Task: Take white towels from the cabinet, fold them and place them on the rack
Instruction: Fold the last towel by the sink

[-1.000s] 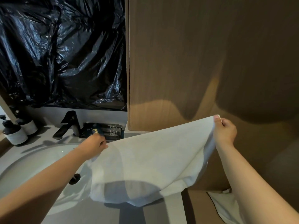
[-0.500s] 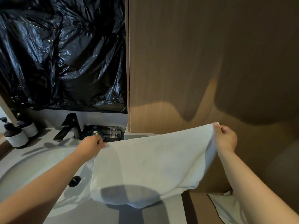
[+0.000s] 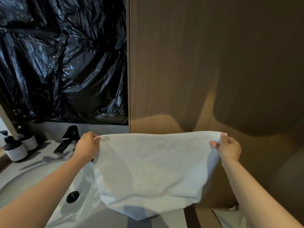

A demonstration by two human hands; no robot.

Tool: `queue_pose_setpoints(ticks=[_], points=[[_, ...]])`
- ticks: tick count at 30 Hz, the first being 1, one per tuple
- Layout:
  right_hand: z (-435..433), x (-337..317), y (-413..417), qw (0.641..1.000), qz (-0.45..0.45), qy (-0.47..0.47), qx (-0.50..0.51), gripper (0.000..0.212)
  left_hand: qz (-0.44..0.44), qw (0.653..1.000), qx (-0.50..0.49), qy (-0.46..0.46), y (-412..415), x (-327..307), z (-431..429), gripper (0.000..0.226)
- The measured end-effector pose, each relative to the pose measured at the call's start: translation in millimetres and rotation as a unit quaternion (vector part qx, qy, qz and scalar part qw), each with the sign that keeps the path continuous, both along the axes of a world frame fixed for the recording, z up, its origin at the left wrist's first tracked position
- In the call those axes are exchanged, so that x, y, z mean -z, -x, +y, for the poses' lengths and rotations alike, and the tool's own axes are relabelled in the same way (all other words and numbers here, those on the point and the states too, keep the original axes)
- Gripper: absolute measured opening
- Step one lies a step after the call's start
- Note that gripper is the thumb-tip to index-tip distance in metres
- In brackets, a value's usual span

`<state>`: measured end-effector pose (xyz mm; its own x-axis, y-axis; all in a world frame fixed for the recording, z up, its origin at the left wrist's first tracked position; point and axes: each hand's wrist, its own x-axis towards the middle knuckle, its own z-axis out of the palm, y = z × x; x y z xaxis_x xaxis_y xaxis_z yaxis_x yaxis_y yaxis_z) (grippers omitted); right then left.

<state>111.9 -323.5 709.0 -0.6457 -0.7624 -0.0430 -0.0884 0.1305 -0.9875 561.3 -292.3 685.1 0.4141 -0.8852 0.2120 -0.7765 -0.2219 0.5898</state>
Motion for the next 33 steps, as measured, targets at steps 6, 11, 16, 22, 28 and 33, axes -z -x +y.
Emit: queue_pose_setpoints(ticks=[6, 11, 16, 22, 28, 33], points=[[0.1, 9.0, -11.5, 0.999, 0.018, 0.008, -0.044, 0.026, 0.105, 0.989, 0.025, 0.098, 28.7, -21.1, -1.8, 0.013], [-4.0, 10.2, -10.5, 0.998, 0.02, -0.002, -0.052, 0.019, 0.21, 0.961, 0.067, 0.166, 63.9, -61.0, 11.0, 0.012], [-4.9, 17.9, -8.6, 0.997, 0.015, -0.017, -0.068, 0.028, 0.295, 0.915, 0.164, 0.219, 107.0, -105.6, 29.3, 0.013], [2.1, 38.0, -13.8, 0.988, 0.055, -0.087, -0.118, 0.024, 0.418, 0.877, 0.199, 0.129, 135.0, -119.9, 23.5, 0.012], [32.5, 18.6, -32.6, 0.971, 0.156, -0.058, -0.173, 0.065, 0.479, 0.855, 0.194, 0.043, 132.7, -93.5, 28.3, 0.017], [64.5, -26.5, -86.0, 0.928, 0.105, 0.095, -0.344, 0.026, 0.469, 0.857, 0.209, 0.04, 135.6, -87.9, 42.8, 0.017]])
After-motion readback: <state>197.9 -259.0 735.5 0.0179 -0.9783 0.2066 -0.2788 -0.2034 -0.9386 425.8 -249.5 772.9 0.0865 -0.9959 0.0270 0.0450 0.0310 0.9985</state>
